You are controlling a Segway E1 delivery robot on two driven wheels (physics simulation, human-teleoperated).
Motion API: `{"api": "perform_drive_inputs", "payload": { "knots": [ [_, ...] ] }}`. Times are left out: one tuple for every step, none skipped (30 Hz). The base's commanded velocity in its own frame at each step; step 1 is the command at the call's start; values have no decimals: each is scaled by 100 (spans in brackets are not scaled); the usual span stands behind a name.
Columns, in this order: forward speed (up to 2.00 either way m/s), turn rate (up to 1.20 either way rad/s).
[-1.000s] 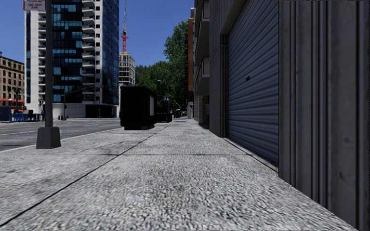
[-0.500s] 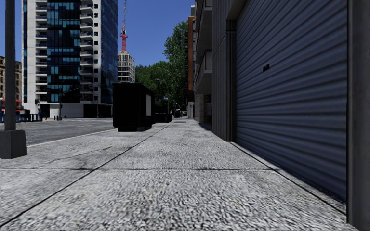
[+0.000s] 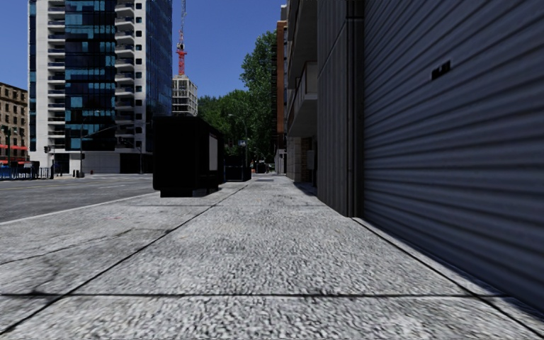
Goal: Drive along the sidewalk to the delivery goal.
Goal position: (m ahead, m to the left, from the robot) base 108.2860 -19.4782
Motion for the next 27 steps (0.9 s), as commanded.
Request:
{"api": "perform_drive_inputs", "payload": {
  "knots": [
    [200,0],
    [200,0],
    [200,0],
    [200,0],
    [200,0],
    [200,0],
    [200,0],
    [200,0],
    [200,0],
    [200,0],
    [200,0],
    [200,0],
    [200,0],
    [200,0],
    [200,0],
    [200,0],
    [200,0],
    [200,0],
    [200,0],
    [200,0],
    [200,0],
    [200,0],
    [200,0],
    [200,0],
    [200,0],
    [200,0],
    [200,0]
  ]
}}
